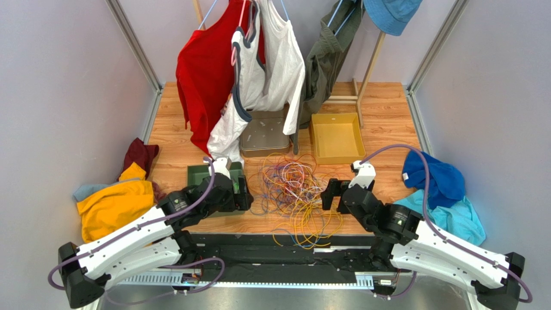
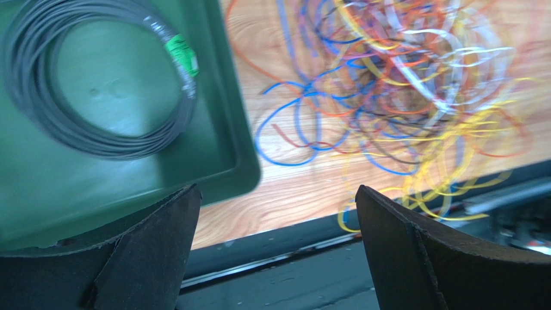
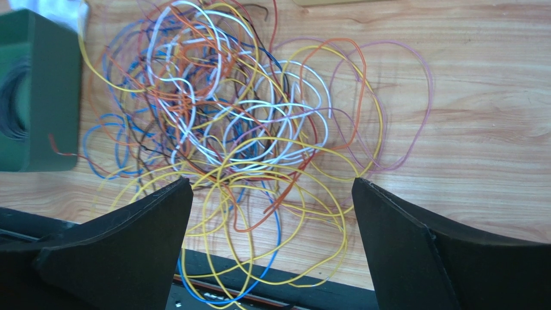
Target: Untangle the cables
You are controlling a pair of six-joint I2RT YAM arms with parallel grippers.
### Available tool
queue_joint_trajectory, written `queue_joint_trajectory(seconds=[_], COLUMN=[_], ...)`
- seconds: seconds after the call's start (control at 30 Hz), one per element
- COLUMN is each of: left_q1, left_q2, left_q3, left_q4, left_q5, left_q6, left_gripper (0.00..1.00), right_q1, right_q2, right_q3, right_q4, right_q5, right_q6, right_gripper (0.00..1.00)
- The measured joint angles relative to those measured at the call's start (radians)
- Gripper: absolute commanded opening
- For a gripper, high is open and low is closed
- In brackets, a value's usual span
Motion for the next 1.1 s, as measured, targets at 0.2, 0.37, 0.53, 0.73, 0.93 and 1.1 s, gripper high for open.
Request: queue_joint_trajectory(seconds=[0.2,0.37,0.53,0.73,0.93,1.1], left_q1=[0.0,0.0,0.0,0.0,0.0,0.0], left_q2=[-0.135,-0.23,-0.243,-0.21,-0.222,-0.258], left_q3=[-0.066,-0.115,-0.125,-0.126,-0.14,-0.147], left_q4=[0.091,0.114,0.122,0.128,0.128,0.124], left_q5=[0.062,0.095,0.104,0.115,0.119,0.12], left_q6=[0.001,0.003,0.003,0.003,0.002,0.001], left_gripper=[0.98,0.98,0.98,0.98,0.98,0.98], right_q1=[0.0,-0.013,-0.063,-0.139,-0.171,-0.171], right_q2=[0.099,0.15,0.207,0.294,0.383,0.385], right_q3=[-0.026,-0.058,-0.081,-0.084,-0.084,-0.083], right_q4=[0.038,0.049,0.064,0.09,0.107,0.11], right_q5=[0.044,0.097,0.111,0.082,0.027,0.002], right_q6=[0.007,0.015,0.035,0.037,0.038,0.04], right_gripper=[0.61,0.61,0.59,0.35,0.21,0.48])
